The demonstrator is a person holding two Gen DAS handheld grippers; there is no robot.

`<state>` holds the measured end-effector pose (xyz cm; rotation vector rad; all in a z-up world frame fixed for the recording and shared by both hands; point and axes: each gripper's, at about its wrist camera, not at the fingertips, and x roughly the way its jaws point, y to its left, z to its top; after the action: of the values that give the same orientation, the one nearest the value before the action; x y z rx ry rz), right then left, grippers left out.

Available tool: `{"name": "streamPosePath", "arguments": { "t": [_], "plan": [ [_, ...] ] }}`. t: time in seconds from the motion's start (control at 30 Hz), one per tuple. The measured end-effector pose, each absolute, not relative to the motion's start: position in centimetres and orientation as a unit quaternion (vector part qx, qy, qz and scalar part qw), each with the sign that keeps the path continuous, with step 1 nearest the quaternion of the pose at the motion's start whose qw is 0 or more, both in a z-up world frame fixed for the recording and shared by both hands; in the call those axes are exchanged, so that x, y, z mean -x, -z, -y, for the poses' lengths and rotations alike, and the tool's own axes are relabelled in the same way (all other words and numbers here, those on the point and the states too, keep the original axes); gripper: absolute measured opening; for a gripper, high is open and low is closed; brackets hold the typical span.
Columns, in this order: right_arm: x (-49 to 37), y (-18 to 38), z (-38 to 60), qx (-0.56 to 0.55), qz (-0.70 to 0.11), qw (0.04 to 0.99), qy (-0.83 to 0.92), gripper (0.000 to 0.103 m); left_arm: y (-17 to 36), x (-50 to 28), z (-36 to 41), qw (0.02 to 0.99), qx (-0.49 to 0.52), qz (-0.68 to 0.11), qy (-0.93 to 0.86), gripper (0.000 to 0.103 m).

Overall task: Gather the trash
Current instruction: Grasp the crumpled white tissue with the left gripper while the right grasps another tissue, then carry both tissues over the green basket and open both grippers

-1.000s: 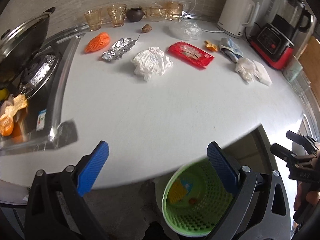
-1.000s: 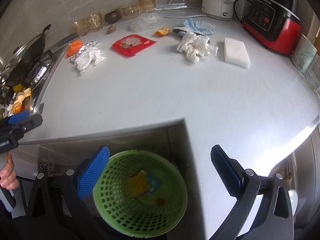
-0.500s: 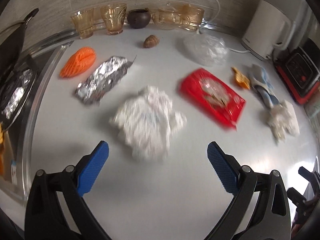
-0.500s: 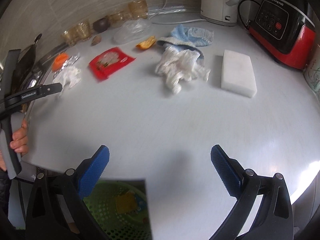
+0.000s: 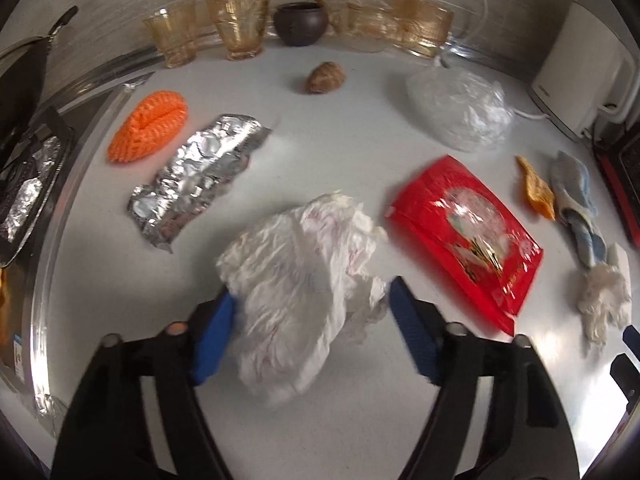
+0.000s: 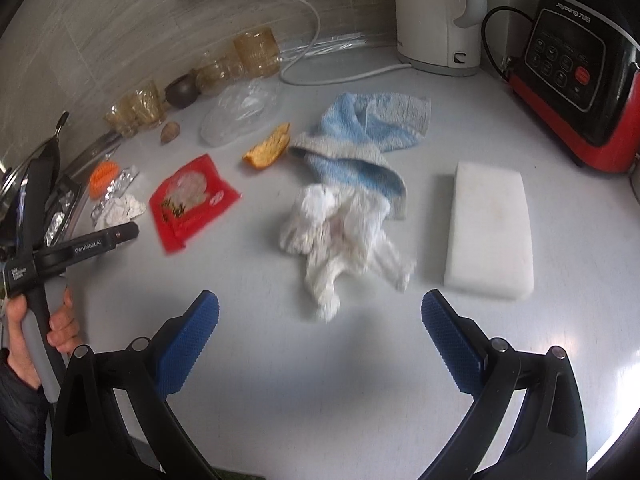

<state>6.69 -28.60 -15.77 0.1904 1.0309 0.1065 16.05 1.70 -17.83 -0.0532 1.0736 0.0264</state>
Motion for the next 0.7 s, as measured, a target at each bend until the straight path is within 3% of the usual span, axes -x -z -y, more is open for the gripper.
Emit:
{"name": "streamPosePath", "arguments": {
  "t": [0.17,0.23,0.63,0.7],
  "plan": [
    [-7.5,16.2,29.0,-0.097,-0.491,0.864,-0.048,0.101,17.4,-16.4,-2.5,0.857,0.041,-0.513,-0.024,0.023],
    [-7.6,16.4,29.2,-0.095,-0.492,0.864,-0.043,0.101,17.5,-16.4,-2.7,0.857,0.044,-0.513,-0.024,0.018],
    [-10.6,17.3,29.5,-0.094,-0.489,0.867,0.001,0.101,15.5,-13.2,-1.9,0.866,0.028,-0.499,-0.007,0.013],
    [-11.3,17.8,28.9,-0.086,-0.491,0.867,0.001,0.094,14.9,-12.2,-1.6,0.867,0.029,-0.498,0.003,0.013]
  ]
}}
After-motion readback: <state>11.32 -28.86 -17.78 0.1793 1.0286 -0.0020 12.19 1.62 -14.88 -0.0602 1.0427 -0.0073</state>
